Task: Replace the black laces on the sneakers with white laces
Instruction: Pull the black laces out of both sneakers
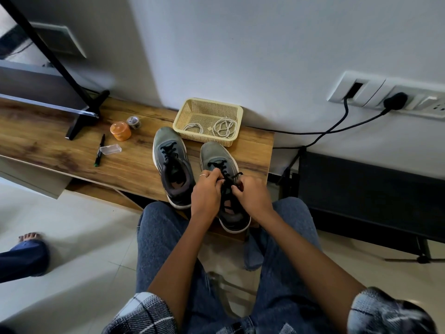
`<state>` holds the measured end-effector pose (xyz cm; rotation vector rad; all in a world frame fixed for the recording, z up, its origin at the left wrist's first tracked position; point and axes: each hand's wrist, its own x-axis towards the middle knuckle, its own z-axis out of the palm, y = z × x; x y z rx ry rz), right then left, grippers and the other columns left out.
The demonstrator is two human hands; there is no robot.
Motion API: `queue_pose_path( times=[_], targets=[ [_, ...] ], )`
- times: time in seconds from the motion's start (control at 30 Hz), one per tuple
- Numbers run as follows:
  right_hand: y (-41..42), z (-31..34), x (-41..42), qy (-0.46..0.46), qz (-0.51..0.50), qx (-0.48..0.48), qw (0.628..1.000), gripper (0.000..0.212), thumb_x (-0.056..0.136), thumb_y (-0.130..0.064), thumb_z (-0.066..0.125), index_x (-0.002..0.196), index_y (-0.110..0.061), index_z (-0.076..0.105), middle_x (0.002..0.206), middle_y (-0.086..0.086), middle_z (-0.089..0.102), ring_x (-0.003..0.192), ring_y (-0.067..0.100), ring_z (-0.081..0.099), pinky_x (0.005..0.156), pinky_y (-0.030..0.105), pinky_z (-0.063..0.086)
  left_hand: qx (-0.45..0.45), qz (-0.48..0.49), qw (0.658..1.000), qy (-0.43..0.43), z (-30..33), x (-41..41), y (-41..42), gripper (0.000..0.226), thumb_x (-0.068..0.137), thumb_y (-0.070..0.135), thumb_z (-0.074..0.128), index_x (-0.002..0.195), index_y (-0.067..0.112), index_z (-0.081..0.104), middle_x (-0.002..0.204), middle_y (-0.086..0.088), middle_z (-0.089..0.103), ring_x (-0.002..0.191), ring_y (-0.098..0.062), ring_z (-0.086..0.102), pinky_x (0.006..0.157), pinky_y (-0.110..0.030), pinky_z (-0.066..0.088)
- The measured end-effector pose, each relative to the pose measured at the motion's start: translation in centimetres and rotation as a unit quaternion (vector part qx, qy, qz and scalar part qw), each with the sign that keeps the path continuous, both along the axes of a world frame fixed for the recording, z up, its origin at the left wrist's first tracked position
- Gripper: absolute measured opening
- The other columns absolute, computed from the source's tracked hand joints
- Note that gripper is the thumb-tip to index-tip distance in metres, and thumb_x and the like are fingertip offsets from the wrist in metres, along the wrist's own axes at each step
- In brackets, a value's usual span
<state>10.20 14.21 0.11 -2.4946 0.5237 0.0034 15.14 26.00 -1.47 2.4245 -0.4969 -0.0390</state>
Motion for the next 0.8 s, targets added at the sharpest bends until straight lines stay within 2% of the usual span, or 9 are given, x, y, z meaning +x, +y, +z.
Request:
queue_pose_path(
  times=[0.17,0.27,0.37,0.47,0.57,0.63,0.7,0.8],
  targets=[
    [-0.7,-0.5,0.1,0.009,-0.079,0.064,0.995,0.019,0.085,-0.024,0.061,0.075,-0.008,0.064,0.069,0.007,0.064,0.068,0.024,0.062,0.058,0.039,0.051,-0.140,0.091,0.984,0.059,-0.1,0.0,0.1,0.009,0.095,0.013,0.053,0.086,0.013,0.050,0.079,-0.001,0.059,0.077,-0.019,0.057,0.069,-0.040,0.048],
    [-0.5,-0.3,0.1,0.015,-0.077,0.065,0.995,0.020,0.086,-0.024,0.060,0.074,-0.008,0.064,0.069,0.008,0.064,0.067,0.024,0.061,0.059,0.038,0.050,-0.148,0.123,0.977,0.090,0.2,-0.3,-0.2,0.006,0.096,0.015,0.051,0.092,0.012,0.051,0.082,0.000,0.059,0.080,-0.022,0.059,0.071,-0.038,0.047],
    [-0.3,-0.2,0.0,0.020,-0.059,0.036,0.997,0.020,0.088,-0.025,0.058,0.078,-0.008,0.063,0.074,0.008,0.063,0.071,0.024,0.060,0.061,0.036,0.047,-0.082,0.088,0.990,0.069,0.9,-0.7,-0.5,0.006,0.098,0.020,0.046,0.100,0.018,0.052,0.093,0.002,0.059,0.085,-0.019,0.057,0.068,-0.036,0.044],
    [-0.4,0.0,-0.1,0.019,-0.039,0.015,0.999,0.019,0.089,-0.024,0.058,0.082,-0.007,0.063,0.079,0.010,0.063,0.075,0.025,0.059,0.061,0.034,0.044,0.048,-0.006,0.998,-0.037,1.1,-0.6,-0.8,0.012,0.091,0.023,0.056,0.102,0.020,0.059,0.109,0.001,0.058,0.102,-0.020,0.051,0.070,-0.036,0.047],
    [-0.5,0.2,-0.1,0.019,-0.034,0.010,0.999,0.019,0.089,-0.025,0.058,0.083,-0.007,0.064,0.080,0.011,0.064,0.076,0.025,0.059,0.060,0.032,0.041,0.140,-0.020,0.985,-0.098,1.2,-0.3,-1.0,0.019,0.083,0.034,0.067,0.095,0.020,0.068,0.111,-0.001,0.060,0.107,-0.024,0.050,0.086,-0.041,0.042],
    [-0.5,0.3,-0.1,0.018,-0.033,0.012,0.999,0.019,0.089,-0.024,0.059,0.083,-0.007,0.065,0.080,0.010,0.064,0.076,0.024,0.060,0.061,0.034,0.043,0.195,-0.031,0.974,-0.109,1.3,-0.1,-1.1,0.022,0.089,0.039,0.060,0.101,0.022,0.067,0.114,0.001,0.060,0.112,-0.023,0.047,0.100,-0.045,0.033],
    [-0.4,0.3,-0.2,0.013,-0.031,0.015,0.999,0.018,0.088,-0.023,0.059,0.084,-0.006,0.065,0.079,0.010,0.064,0.076,0.024,0.060,0.062,0.036,0.046,0.221,-0.033,0.969,-0.105,1.4,0.1,-1.2,0.025,0.095,0.040,0.051,0.107,0.023,0.065,0.115,0.004,0.059,0.116,-0.022,0.043,0.109,-0.052,0.021],
    [-0.4,0.4,-0.1,0.014,-0.043,0.023,0.999,0.018,0.087,-0.022,0.059,0.080,-0.007,0.065,0.076,0.011,0.064,0.074,0.025,0.060,0.062,0.038,0.048,0.219,-0.021,0.971,-0.098,1.7,-0.3,-1.3,0.022,0.096,0.036,0.048,0.105,0.022,0.063,0.108,0.005,0.060,0.112,-0.021,0.045,0.109,-0.065,0.014]
  ],
)
